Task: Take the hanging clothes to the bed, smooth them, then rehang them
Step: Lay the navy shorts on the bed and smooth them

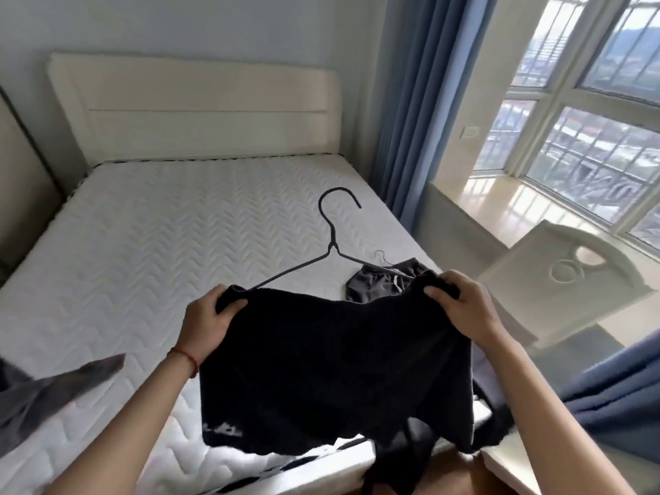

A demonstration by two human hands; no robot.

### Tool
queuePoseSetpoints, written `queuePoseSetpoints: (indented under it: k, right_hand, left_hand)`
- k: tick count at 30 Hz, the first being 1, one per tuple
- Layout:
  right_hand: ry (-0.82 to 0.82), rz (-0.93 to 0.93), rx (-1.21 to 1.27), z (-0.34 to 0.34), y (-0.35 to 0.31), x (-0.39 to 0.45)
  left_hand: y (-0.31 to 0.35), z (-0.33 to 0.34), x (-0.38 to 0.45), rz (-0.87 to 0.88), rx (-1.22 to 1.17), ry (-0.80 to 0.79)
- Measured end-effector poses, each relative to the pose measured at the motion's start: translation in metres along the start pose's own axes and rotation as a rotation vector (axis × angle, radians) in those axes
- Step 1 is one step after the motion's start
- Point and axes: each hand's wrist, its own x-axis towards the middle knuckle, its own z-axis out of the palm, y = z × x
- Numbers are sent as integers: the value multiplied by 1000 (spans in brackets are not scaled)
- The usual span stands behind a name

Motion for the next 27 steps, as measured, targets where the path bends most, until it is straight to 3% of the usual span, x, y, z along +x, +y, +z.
queuePoseSetpoints:
  k: [8, 17, 27]
  right_hand:
    - [-140, -6, -13, 68, 31, 106]
    - [-234, 120, -100, 148, 87, 224]
    - [-310, 158, -159, 278, 175, 335]
  left_hand:
    - [-44, 35, 80, -142, 58, 43]
    - [-104, 116, 182, -343, 102, -104]
    - [-196, 204, 290, -413, 233, -87]
